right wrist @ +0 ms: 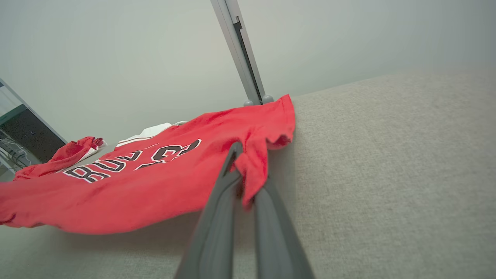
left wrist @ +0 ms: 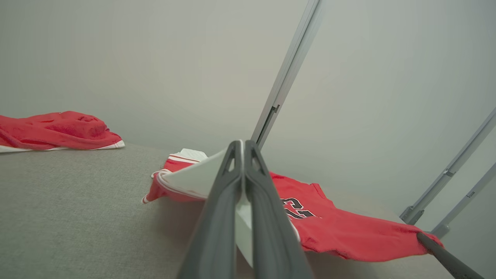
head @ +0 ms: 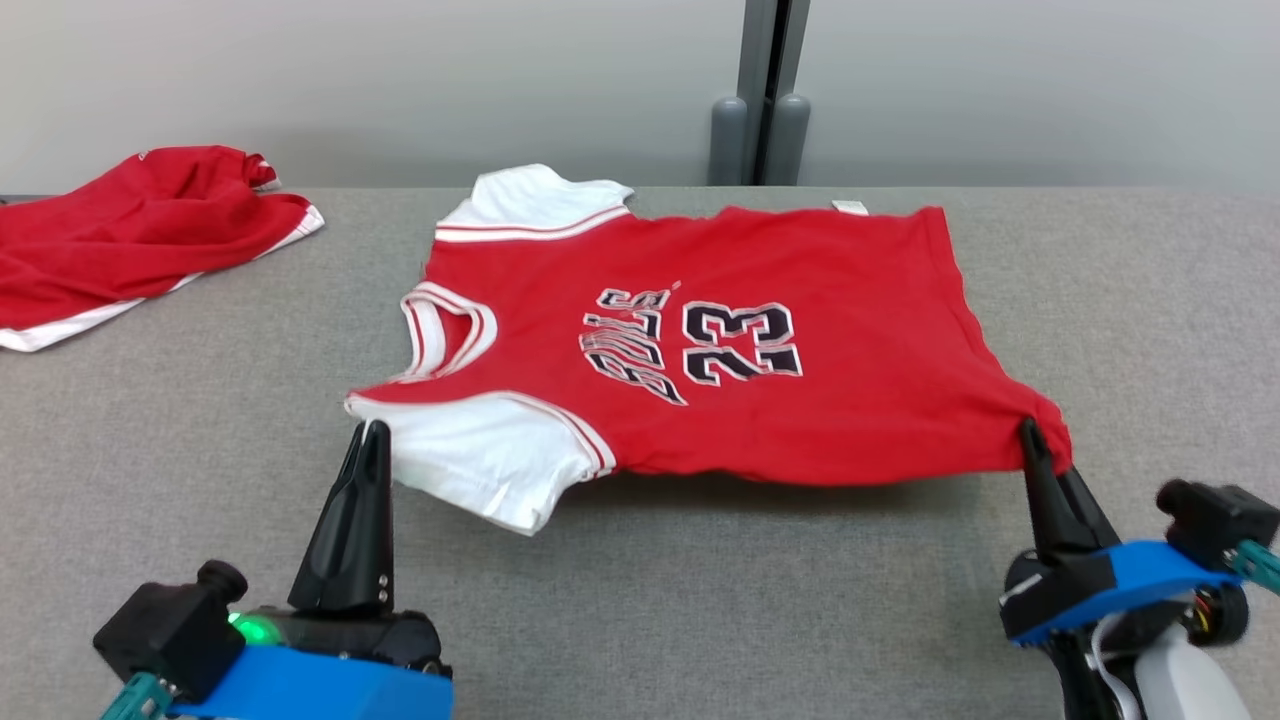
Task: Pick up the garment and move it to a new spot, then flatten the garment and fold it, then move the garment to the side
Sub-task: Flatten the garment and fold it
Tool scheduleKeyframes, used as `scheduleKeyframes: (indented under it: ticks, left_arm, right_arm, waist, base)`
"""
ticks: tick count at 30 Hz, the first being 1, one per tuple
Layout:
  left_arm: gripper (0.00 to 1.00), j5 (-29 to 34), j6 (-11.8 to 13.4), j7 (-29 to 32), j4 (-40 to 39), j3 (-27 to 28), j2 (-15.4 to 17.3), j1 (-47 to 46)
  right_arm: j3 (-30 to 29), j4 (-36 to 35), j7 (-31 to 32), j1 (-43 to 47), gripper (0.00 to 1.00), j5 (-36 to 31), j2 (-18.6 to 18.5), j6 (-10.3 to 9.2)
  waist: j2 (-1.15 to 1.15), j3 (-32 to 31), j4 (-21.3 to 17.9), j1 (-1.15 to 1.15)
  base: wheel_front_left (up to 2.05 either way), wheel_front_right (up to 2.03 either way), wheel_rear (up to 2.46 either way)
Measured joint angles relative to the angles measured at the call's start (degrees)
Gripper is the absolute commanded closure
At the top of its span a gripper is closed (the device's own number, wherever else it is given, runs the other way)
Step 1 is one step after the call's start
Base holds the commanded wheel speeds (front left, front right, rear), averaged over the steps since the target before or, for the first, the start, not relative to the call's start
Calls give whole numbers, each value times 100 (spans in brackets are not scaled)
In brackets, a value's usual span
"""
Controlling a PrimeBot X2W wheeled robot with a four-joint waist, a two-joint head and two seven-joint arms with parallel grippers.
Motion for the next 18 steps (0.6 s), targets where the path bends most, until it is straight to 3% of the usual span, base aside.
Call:
scheduleKeyframes:
  ticks: [8, 12, 18]
  left_arm:
    - [100, -138, 241, 398, -335, 0, 129, 547]
    - [100, -245, 166, 416, -20, -40, 86, 523]
    - [100, -339, -33, 260, 801, -24, -10, 30]
  right_arm:
    - [-426, -1513, 968, 1113, 100, -205, 219, 0]
    - [-557, -1519, 1273, 1163, 100, -309, 241, 0]
    - [-536, -965, 1482, 781, 100, -278, 253, 0]
  waist:
    - [0, -24, 61, 1]
    - [1, 50, 57, 2]
    - [3, 301, 36, 3]
  base:
    - [0, 0, 0]
    - [0, 0, 0]
    - [0, 0, 0]
